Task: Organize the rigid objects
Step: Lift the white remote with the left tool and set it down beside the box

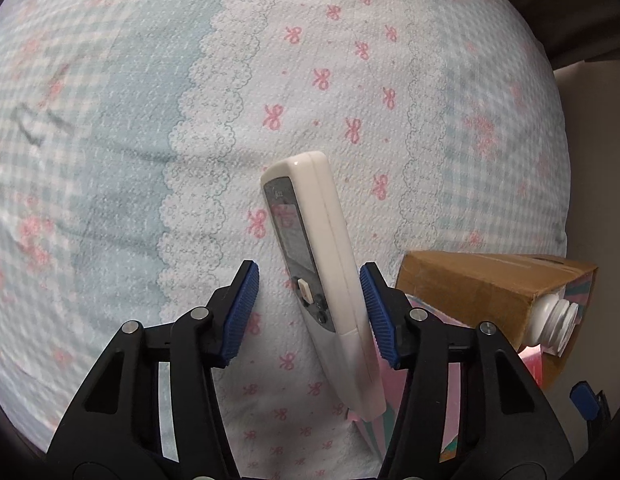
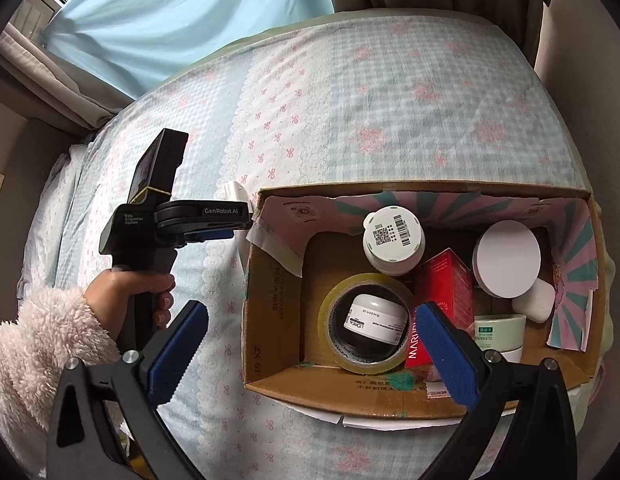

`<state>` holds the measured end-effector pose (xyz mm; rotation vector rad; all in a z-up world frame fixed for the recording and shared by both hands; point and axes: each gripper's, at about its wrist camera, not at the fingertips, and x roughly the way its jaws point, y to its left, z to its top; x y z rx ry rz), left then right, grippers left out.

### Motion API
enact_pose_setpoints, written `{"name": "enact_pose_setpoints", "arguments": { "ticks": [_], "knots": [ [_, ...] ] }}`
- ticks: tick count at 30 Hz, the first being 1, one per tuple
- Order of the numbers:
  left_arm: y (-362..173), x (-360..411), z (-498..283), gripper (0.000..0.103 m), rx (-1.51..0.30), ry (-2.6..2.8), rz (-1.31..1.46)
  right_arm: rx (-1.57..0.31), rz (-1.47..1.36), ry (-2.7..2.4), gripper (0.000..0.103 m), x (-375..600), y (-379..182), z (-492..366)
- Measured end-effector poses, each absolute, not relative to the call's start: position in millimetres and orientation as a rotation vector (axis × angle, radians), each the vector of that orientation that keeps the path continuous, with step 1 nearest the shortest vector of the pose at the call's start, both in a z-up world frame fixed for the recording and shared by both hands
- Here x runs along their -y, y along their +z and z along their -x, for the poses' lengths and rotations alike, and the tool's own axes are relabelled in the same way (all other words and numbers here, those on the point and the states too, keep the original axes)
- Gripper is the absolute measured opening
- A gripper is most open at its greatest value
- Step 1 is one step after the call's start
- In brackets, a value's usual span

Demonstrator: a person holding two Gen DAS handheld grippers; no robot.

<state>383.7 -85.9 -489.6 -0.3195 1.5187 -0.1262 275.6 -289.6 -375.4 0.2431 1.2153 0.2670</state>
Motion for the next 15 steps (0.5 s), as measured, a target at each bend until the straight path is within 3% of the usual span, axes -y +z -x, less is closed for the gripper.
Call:
{"name": "enact_pose_setpoints", "arguments": {
  "ticks": [14,15],
  "knots": [
    [-496,60,-379,0.051,-1.567,-0.018,0.305,-1.219,-0.301,0.294,0.103,290,-381,-270],
    [-499,62,-381,0.057,-1.576,-0.001,0.280,-1.220,-0.303,0.297,0.103,290,-381,-270]
  ]
}}
